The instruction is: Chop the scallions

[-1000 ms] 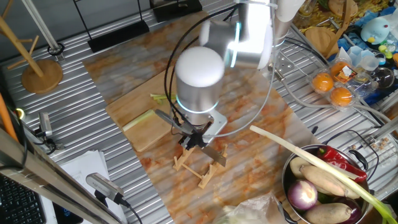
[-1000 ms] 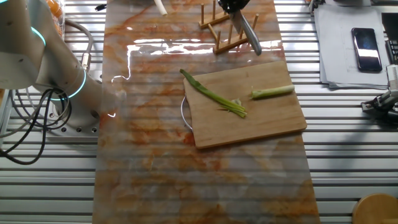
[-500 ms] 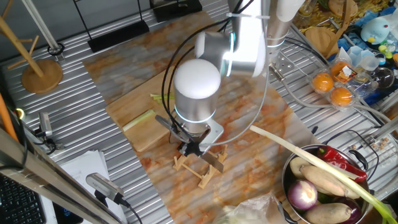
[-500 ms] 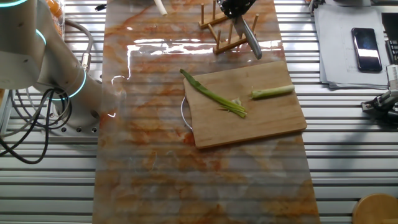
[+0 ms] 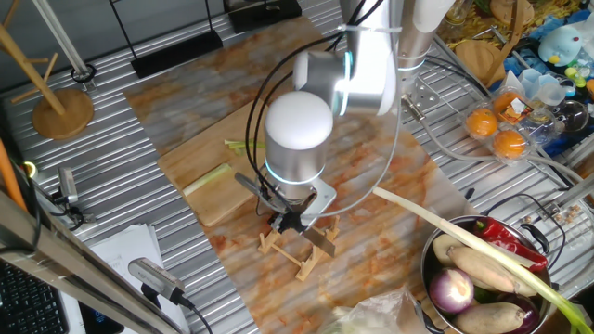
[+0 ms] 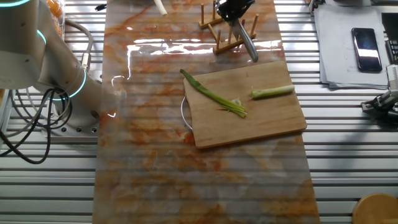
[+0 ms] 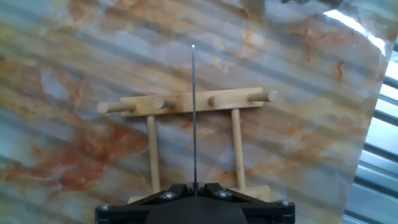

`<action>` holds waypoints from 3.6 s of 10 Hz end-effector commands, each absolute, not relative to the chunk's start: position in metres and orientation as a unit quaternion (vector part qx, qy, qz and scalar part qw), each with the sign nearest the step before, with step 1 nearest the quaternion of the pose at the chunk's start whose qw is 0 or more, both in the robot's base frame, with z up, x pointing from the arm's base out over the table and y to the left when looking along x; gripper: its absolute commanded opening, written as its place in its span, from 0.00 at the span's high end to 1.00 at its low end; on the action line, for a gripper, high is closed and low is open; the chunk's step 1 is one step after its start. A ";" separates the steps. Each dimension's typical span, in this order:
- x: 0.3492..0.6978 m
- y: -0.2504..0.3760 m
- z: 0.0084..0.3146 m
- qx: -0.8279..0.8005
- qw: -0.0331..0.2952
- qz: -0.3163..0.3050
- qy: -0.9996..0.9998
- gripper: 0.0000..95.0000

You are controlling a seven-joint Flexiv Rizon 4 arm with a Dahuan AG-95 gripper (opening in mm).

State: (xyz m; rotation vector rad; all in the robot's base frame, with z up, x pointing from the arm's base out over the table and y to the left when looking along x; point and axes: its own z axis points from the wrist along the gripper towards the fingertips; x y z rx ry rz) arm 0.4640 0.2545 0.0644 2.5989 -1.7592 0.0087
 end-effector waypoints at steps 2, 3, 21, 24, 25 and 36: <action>0.463 0.254 0.064 0.825 0.004 0.001 -0.565 1.00; 0.464 0.254 0.062 0.826 0.005 -0.001 -0.564 1.00; 0.478 0.220 0.174 0.763 0.008 0.007 -0.647 1.00; 0.477 0.174 0.191 0.674 -0.012 0.031 -0.738 1.00; 0.480 0.149 0.195 0.619 -0.007 0.048 -0.784 1.00; 0.472 0.070 0.191 0.225 -0.021 0.078 -0.971 1.00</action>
